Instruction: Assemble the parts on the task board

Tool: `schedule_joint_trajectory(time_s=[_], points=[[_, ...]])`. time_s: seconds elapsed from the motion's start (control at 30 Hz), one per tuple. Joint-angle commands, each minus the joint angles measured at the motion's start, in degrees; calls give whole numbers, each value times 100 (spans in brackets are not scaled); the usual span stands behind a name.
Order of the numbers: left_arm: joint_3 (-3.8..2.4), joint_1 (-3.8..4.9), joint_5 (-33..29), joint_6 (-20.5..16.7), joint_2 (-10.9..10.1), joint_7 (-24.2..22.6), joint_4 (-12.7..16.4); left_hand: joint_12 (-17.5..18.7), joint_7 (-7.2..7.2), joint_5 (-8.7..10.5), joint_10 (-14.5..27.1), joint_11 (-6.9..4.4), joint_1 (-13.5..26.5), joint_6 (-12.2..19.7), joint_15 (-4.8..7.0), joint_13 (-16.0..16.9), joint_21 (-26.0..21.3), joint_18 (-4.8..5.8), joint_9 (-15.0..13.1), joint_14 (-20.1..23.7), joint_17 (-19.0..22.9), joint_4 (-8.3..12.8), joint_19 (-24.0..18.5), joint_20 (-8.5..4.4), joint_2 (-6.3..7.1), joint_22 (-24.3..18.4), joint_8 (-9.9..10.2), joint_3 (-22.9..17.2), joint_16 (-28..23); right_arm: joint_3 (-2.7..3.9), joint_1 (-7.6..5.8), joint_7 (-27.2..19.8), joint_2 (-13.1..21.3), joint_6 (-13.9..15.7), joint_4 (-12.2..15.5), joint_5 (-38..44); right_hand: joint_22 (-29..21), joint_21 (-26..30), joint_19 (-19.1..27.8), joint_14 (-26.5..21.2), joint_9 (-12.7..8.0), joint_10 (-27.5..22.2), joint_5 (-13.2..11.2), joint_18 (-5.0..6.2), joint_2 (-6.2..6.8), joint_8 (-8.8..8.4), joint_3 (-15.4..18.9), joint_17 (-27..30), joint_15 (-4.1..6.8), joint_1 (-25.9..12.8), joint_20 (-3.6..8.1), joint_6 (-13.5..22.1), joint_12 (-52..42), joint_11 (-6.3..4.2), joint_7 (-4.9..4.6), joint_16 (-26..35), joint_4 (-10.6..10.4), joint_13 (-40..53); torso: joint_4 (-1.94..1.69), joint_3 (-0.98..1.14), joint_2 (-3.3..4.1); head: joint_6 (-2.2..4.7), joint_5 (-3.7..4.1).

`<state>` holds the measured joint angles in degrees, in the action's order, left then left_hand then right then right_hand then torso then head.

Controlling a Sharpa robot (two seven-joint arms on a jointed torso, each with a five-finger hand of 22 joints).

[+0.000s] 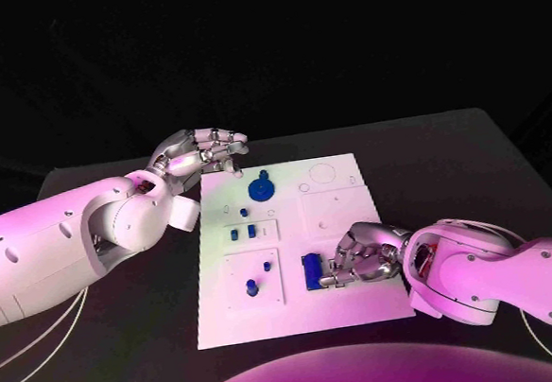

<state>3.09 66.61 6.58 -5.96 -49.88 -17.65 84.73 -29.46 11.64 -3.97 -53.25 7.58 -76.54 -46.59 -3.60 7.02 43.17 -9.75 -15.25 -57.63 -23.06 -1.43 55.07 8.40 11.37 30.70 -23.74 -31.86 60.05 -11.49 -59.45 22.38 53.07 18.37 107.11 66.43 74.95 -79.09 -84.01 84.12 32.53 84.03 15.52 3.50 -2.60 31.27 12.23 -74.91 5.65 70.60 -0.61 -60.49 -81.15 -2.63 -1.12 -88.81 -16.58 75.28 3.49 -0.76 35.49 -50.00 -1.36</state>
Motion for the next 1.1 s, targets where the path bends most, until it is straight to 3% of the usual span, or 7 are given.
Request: schedule_joint_trajectory(time_s=[0.03, 0.83, 1.1], points=[[-4, 2, -1, 56, 1, -20, 15, -30, -7, 11, 46, 10, 4, 53, 11, 4, -28, -72, -8, 43, -5, -6, 6, 41, -47, -6, -32, 38, 10, 0, 3, 61, 30, -54, 30, 130, 937, 13, -159, 538, -12, 255, 20, -90, -63, 36, -7, -1268, 39, 39, 24, 23, 20, -20, 1, -32, -8, 760, 1, -1, -9, 0, 0], [-4, 2, 7, 45, 1, -8, 22, -41, -7, 11, 52, 10, 3, 57, 10, 5, -33, -72, -10, 48, -5, -9, 6, 42, -49, -8, -47, 39, 13, -1, 3, 167, -57, -46, -9, 175, 942, 7, -162, 539, -24, 256, 14, -92, -44, 40, 11, -1272, 40, 75, 24, 31, 21, -20, 0, -34, -6, 763, -7, -5, 1, 0, 6], [-4, 3, 7, 45, -3, -9, 24, -41, -7, 11, 52, 10, 3, 57, 10, 5, -33, -72, -10, 48, -5, -9, 6, 42, -49, -8, -47, 39, 13, -1, 3, 246, -81, -11, -55, 199, 949, -1, -166, 540, -37, 260, 23, -94, -134, 51, -6, -1275, 41, 85, 25, 22, 13, -23, 4, -34, -13, 772, -6, -2, -3, 0, 10]])
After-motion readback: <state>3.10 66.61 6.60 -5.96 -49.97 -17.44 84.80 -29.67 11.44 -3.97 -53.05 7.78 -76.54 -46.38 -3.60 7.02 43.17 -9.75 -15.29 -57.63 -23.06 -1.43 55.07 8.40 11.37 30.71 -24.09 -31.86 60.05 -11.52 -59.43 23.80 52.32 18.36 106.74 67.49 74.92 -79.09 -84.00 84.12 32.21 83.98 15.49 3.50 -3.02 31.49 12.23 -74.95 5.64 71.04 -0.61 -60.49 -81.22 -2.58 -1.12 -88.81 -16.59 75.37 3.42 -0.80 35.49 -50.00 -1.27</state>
